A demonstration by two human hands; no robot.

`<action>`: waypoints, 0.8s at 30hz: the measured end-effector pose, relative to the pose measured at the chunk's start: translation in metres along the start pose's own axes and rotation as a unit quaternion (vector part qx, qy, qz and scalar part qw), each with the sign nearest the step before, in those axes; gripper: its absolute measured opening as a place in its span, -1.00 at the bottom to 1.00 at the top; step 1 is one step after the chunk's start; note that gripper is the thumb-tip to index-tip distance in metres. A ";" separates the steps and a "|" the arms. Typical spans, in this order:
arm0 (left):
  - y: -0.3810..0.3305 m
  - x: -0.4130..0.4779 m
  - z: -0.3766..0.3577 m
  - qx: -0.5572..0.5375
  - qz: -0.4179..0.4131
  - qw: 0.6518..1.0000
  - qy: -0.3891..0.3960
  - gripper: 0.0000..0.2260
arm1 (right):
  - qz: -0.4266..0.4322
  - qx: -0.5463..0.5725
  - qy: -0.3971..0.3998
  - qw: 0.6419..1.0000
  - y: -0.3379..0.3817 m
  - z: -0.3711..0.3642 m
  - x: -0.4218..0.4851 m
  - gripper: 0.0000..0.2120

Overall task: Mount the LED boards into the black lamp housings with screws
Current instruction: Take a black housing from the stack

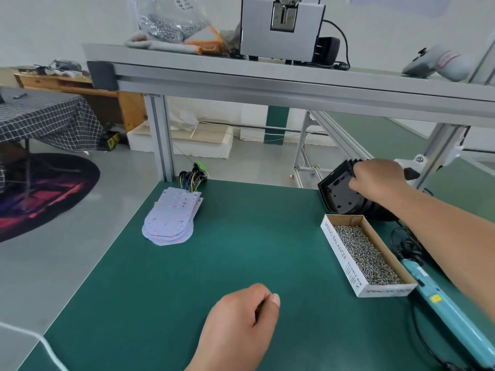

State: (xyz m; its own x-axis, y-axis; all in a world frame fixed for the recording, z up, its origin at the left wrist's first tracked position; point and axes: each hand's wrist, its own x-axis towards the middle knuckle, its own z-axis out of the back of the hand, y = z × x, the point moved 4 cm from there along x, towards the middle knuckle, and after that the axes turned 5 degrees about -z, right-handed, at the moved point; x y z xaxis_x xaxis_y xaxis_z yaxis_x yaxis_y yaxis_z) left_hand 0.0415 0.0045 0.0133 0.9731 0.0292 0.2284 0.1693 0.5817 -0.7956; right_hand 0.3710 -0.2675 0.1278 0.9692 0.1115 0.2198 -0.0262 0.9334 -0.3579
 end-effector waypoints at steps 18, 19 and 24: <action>0.005 0.000 0.003 -0.072 -0.003 0.997 -0.026 -0.72 | -0.016 0.188 -0.147 0.971 0.012 0.057 -0.093 -0.62; 0.007 0.001 0.004 -0.083 0.008 0.996 -0.034 -0.76 | -0.022 0.220 -0.142 0.965 0.013 0.056 -0.115 -0.63; 0.014 0.006 0.007 -0.109 0.073 0.987 -0.097 -0.88 | -0.056 0.338 -0.047 0.938 0.022 0.039 -0.236 -0.65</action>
State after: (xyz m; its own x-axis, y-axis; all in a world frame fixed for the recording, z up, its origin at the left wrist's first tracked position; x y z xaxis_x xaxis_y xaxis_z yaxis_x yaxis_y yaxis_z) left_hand 0.0482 0.0185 0.0080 0.9448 0.2674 0.1892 0.0801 0.3713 -0.9250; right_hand 0.1322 -0.2602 0.1038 0.9500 -0.0005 0.3123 -0.1059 0.9403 0.3235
